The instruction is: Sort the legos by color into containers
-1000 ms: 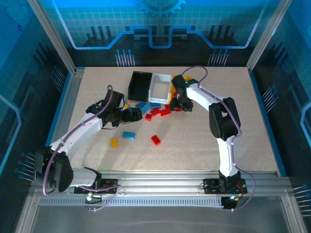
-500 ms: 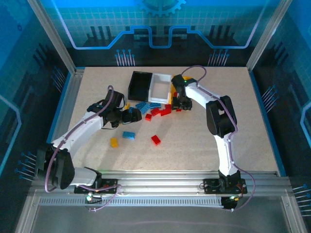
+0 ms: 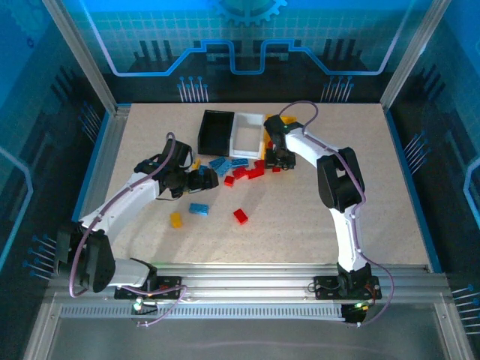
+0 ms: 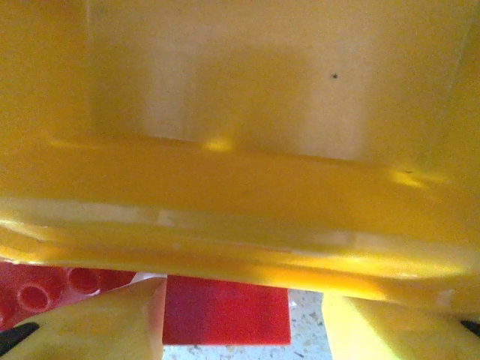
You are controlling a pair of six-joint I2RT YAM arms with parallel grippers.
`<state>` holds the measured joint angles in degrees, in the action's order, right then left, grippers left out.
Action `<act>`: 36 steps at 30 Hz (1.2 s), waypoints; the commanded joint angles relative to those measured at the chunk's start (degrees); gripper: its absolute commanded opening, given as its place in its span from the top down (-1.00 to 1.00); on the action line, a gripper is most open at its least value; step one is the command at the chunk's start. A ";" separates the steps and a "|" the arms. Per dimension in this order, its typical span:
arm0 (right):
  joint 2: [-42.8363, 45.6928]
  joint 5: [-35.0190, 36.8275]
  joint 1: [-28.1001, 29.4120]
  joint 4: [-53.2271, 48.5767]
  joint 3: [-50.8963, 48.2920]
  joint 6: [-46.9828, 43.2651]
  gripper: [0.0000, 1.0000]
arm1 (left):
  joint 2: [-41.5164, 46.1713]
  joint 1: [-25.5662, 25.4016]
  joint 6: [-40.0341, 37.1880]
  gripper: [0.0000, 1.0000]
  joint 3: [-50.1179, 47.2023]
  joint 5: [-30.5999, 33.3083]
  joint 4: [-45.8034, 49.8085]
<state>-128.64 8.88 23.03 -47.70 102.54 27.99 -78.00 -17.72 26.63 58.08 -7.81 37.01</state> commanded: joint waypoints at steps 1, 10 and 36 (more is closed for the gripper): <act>-2.03 1.27 0.00 2.38 0.18 -0.35 -0.12 | 0.87 0.40 -1.31 -0.98 0.36 -1.24 2.08; -0.94 2.34 0.26 2.79 -1.74 0.46 0.27 | 0.59 0.42 -1.31 -0.98 0.63 -1.32 2.29; 13.45 -10.77 -6.00 -7.26 5.95 2.25 0.45 | -0.77 0.38 0.70 -0.98 -0.96 -2.47 -1.73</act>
<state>-110.28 0.71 18.00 -51.05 102.43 29.32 -79.57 -17.72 27.05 58.00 -10.11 34.06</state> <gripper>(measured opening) 0.338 0.989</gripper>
